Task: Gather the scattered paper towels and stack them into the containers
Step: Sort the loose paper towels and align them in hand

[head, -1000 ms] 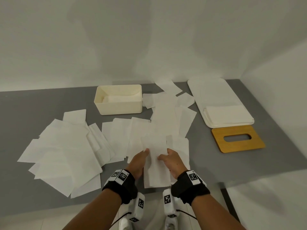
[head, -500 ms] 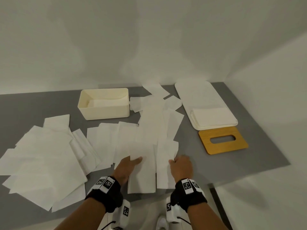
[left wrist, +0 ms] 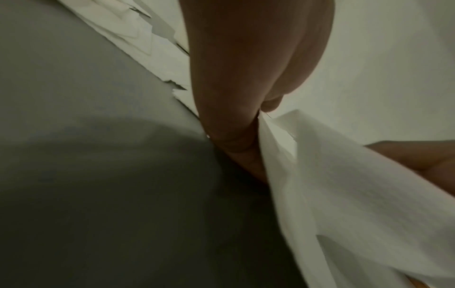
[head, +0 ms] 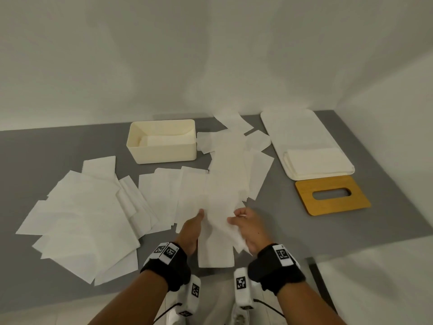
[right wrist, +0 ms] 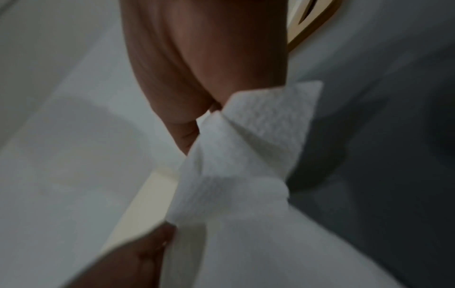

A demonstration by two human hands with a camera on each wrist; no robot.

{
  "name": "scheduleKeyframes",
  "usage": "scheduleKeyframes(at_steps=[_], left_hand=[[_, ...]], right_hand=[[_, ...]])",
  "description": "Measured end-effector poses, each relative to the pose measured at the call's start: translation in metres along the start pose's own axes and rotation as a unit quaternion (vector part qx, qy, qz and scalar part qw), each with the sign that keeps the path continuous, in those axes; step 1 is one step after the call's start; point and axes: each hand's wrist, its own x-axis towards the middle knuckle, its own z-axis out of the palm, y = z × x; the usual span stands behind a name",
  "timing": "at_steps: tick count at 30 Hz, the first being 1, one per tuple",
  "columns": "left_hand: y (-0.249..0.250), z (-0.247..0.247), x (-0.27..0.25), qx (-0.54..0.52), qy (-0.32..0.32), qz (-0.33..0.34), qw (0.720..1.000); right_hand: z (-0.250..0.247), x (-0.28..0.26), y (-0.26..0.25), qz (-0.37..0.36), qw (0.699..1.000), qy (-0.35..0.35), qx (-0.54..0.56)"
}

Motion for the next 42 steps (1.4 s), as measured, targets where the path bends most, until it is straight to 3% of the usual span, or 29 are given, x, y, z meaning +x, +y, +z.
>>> scheduleKeyframes(at_steps=[4, 9, 15, 19, 23, 25, 28, 32, 37, 42], left_hand=[[0.006, 0.0, -0.009, -0.002, -0.034, -0.023, 0.999], [0.009, -0.005, -0.011, -0.021, -0.024, -0.021, 0.999], [0.009, -0.004, -0.014, -0.034, -0.049, -0.022, 0.998], [0.007, -0.002, -0.01, 0.024, -0.062, -0.004, 0.998], [0.002, -0.006, -0.006, 0.117, -0.042, 0.045, 0.991], [-0.002, -0.009, -0.004, 0.16, -0.034, 0.061, 0.985], [-0.001, -0.02, -0.001, 0.118, -0.012, 0.055, 0.991], [0.012, -0.033, -0.013, 0.079, -0.01, 0.089, 0.993], [0.013, -0.051, -0.014, 0.022, 0.015, 0.095, 0.995], [0.012, -0.061, -0.015, 0.011, 0.029, 0.09, 0.995]], right_hand=[[0.023, 0.0, 0.002, 0.022, 0.999, 0.022, 0.018], [0.022, -0.004, -0.008, 0.071, 0.991, -0.017, 0.115], [0.021, 0.005, -0.001, 0.008, 0.999, 0.032, -0.033], [0.023, 0.007, 0.005, -0.057, 0.984, 0.003, -0.167], [0.03, 0.002, 0.003, -0.073, 0.976, -0.019, -0.205], [0.03, 0.001, -0.002, -0.101, 0.963, 0.012, -0.251], [0.025, 0.011, -0.021, -0.129, 0.94, 0.094, -0.302], [0.02, 0.049, -0.052, -0.085, 0.924, 0.145, -0.342], [0.033, 0.082, -0.077, -0.014, 0.936, 0.132, -0.327], [0.048, 0.097, -0.076, 0.005, 0.913, 0.145, -0.382]])
